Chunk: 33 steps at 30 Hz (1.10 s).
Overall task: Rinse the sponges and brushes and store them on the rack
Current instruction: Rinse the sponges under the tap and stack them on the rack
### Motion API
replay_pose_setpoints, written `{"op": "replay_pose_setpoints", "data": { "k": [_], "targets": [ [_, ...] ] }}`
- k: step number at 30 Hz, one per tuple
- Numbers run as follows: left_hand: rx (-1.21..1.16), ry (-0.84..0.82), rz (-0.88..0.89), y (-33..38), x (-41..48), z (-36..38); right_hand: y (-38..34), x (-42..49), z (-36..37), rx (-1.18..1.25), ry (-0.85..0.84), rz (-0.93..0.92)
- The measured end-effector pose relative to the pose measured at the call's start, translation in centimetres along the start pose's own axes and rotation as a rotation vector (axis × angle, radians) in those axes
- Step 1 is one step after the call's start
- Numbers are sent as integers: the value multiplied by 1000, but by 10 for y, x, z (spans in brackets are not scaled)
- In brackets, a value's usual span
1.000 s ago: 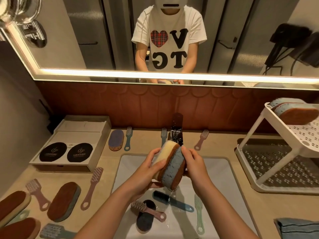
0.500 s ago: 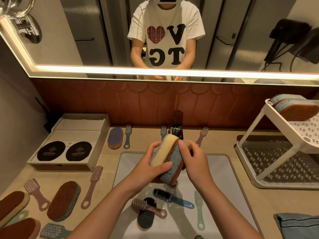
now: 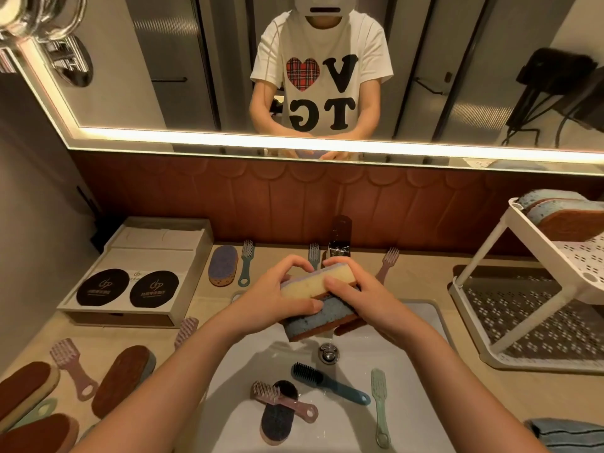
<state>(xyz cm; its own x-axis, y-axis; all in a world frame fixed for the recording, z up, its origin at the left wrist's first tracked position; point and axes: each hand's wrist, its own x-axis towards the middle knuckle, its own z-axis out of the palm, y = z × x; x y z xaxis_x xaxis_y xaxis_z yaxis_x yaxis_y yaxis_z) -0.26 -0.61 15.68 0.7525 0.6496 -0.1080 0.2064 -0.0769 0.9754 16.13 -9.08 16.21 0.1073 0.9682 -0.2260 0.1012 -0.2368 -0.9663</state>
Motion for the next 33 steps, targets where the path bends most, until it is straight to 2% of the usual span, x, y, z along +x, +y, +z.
{"op": "replay_pose_setpoints", "data": {
  "k": [4,8,12,15,20,25,33],
  "targets": [
    [-230,230,-94,-4,2,14,4,5,4,91,197,-73],
    [-395,303,-184,0,5,40,13,7,13,141,294,-72],
    [-354,494,-100,3,12,55,21,2,16,118,300,-121],
    [-250,568,-51,2,19,65,21,2,14,135,350,-150],
    [168,521,45,5,27,75,26,10,9,71,456,-116],
    [325,490,50,11,37,83,31,15,3,20,550,-129],
    [525,384,14,17,49,103,44,13,-13,87,572,-52]
  ]
}}
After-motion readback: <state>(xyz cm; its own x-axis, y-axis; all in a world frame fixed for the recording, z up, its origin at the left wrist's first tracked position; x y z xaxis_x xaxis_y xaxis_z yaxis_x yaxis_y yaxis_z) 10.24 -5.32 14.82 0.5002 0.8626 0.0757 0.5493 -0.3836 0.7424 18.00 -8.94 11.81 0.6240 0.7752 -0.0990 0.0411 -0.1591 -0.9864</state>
